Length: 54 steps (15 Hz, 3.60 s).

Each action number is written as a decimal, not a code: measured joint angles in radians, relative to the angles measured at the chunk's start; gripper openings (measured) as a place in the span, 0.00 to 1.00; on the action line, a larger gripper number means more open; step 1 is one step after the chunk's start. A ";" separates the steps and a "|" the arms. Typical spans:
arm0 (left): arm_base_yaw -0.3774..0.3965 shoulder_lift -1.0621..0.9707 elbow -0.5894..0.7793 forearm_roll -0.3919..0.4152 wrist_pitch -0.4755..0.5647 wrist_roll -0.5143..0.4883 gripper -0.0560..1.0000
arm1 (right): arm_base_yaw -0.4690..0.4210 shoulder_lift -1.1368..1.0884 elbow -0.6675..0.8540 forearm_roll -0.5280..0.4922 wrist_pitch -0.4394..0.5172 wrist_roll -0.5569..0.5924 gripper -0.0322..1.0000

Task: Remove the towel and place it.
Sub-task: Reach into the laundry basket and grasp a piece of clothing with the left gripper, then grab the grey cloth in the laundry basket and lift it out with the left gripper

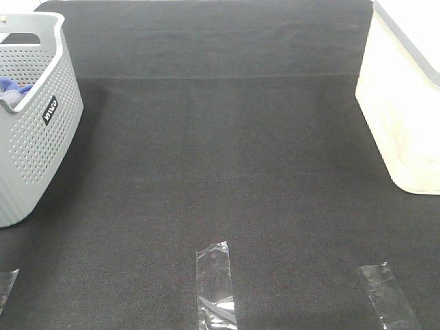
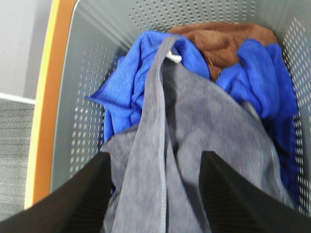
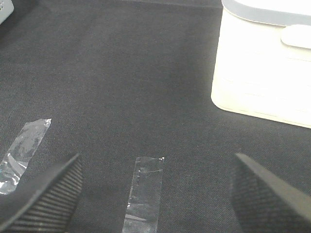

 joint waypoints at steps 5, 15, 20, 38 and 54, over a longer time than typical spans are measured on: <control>0.027 0.283 -0.284 -0.009 0.031 -0.001 0.56 | 0.000 0.000 0.000 0.000 0.000 0.000 0.78; 0.091 0.541 -0.460 -0.052 -0.003 0.018 0.56 | 0.000 0.000 0.000 0.000 0.000 0.000 0.78; 0.120 0.574 -0.461 -0.053 -0.062 0.018 0.56 | 0.000 0.000 0.000 -0.001 0.000 0.000 0.78; 0.120 0.595 -0.461 -0.085 -0.139 0.018 0.50 | 0.000 0.000 0.000 -0.002 0.000 0.000 0.77; 0.120 0.635 -0.461 -0.052 -0.139 0.018 0.16 | 0.000 0.000 0.000 -0.003 0.000 0.000 0.77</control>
